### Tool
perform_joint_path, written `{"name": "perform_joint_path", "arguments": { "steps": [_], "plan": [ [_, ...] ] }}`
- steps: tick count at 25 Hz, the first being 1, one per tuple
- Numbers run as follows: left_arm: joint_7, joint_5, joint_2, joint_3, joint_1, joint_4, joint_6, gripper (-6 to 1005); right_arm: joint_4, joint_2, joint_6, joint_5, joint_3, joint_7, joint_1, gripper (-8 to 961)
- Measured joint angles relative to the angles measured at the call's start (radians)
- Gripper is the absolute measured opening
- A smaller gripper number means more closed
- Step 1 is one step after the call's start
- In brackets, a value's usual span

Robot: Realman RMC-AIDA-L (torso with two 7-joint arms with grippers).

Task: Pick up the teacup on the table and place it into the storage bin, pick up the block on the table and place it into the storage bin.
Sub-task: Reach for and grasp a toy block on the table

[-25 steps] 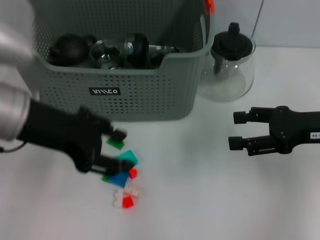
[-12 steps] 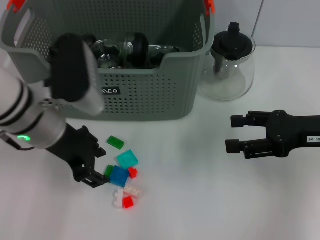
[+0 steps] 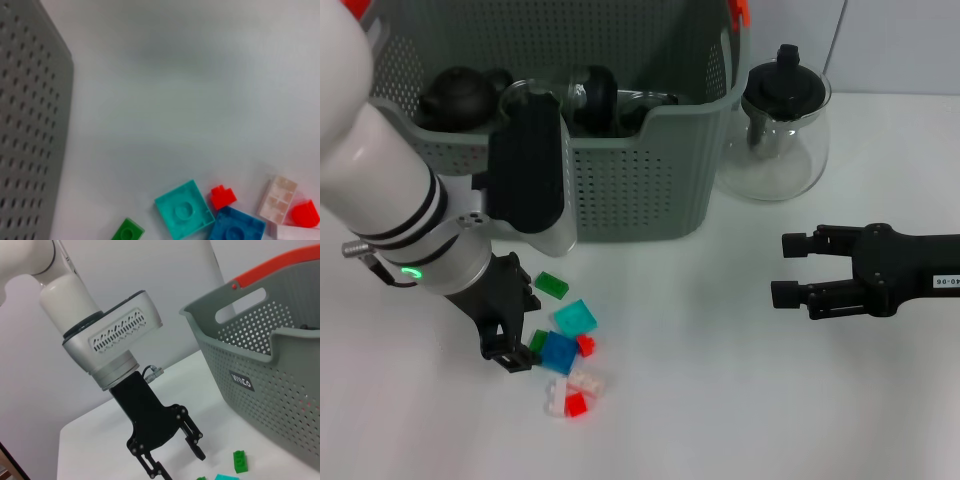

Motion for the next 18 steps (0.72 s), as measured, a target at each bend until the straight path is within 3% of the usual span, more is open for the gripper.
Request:
{"name": "perform_joint_path", "arguments": {
  "steps": [18],
  "plan": [
    [-0.009,0.066,-0.004,0.172,-0.011,-0.024,-0.066,630,0.001,0.000,0.003,0.002,0.000,0.000,0.000,944]
  ]
}}
